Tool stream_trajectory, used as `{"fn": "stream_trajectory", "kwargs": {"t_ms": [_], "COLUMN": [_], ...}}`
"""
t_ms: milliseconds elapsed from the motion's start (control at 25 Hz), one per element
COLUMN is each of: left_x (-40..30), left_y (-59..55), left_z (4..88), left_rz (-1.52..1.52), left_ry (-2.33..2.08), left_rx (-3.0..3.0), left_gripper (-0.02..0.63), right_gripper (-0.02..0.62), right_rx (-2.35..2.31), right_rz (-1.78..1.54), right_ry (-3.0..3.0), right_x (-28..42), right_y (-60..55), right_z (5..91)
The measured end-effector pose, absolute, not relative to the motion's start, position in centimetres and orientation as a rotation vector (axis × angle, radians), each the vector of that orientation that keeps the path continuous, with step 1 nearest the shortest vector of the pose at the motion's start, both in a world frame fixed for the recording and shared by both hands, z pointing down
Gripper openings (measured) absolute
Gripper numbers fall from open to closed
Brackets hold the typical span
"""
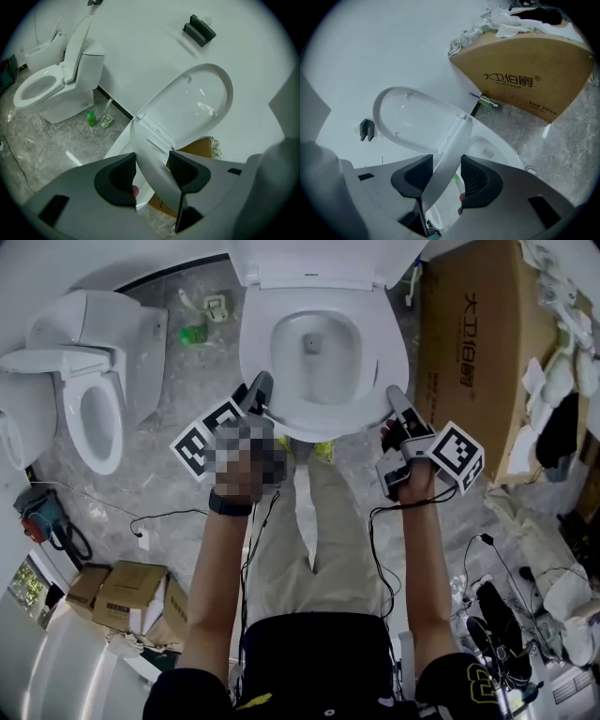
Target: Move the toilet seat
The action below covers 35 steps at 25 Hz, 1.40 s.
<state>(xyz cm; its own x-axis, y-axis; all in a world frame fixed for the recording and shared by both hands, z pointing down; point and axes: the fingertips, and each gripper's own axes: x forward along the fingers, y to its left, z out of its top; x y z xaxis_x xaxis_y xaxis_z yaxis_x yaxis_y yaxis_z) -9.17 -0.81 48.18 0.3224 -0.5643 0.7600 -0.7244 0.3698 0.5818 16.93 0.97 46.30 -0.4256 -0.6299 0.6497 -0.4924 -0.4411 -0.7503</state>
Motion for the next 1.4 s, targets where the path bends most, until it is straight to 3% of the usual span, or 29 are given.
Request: {"fn": "stream_trajectory", "kwargs": {"t_ms": [1400], "left_x": [-10.4], "left_y": [-10.5], "left_z": [41.8], "left_rz": [-0.356], "left_ry": [-1.176], "left_rx": [1.156], "left_gripper": [0.278], "right_gripper": [0.216], "right_rx": [-1.208], "right_rz": [-1.83], "right_ry": [1.382], "right_x": [16.9], "right_y": [-10.6], "right_z": [39.1]}}
